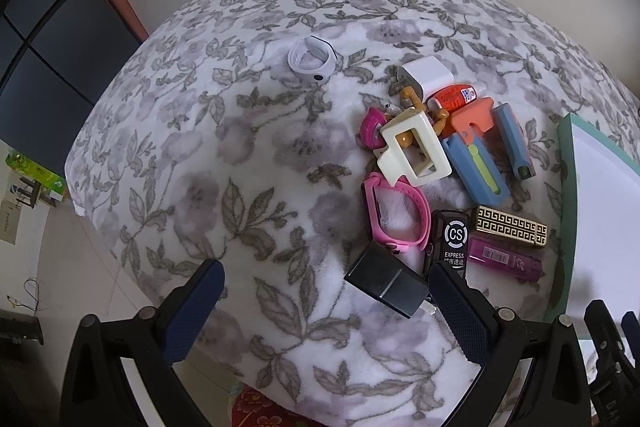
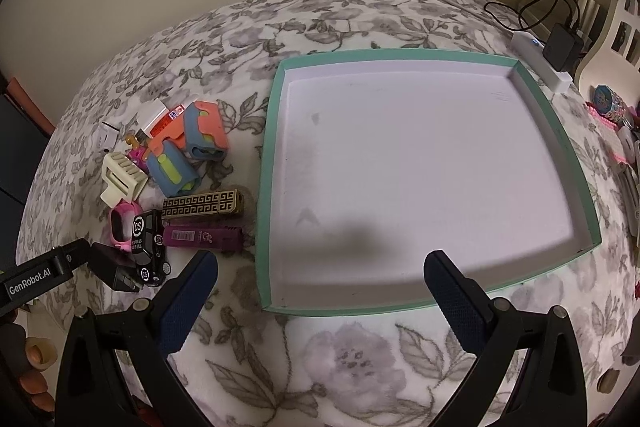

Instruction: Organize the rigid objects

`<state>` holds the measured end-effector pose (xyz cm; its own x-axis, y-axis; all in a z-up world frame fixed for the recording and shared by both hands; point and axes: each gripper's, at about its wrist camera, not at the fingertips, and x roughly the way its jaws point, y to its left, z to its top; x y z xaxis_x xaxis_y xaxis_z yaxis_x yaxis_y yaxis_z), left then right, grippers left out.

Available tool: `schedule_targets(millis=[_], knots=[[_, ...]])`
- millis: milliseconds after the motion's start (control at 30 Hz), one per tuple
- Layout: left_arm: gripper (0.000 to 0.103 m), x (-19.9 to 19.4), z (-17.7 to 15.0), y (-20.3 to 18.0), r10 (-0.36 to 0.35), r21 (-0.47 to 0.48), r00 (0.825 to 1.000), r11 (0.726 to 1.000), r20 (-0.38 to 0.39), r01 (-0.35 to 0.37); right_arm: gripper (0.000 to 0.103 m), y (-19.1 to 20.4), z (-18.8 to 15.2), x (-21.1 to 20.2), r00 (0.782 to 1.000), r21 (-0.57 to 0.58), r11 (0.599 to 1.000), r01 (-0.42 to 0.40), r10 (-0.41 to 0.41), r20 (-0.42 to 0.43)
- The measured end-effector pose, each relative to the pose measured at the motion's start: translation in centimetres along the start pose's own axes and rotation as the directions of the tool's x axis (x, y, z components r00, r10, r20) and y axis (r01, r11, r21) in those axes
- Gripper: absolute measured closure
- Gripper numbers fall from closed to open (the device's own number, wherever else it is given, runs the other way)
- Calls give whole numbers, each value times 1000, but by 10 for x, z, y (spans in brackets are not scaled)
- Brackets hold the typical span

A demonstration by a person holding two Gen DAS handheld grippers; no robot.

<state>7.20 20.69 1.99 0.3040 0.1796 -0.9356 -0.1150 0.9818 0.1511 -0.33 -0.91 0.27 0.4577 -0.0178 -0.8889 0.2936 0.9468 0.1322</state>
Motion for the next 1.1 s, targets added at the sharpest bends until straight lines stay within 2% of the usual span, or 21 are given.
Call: schedule_targets(millis=[1100], knots=[[0, 2, -2, -4, 8, 33, 1000, 999, -6, -8, 0, -5, 1, 0, 1000, 16, 1000, 0, 0, -2]])
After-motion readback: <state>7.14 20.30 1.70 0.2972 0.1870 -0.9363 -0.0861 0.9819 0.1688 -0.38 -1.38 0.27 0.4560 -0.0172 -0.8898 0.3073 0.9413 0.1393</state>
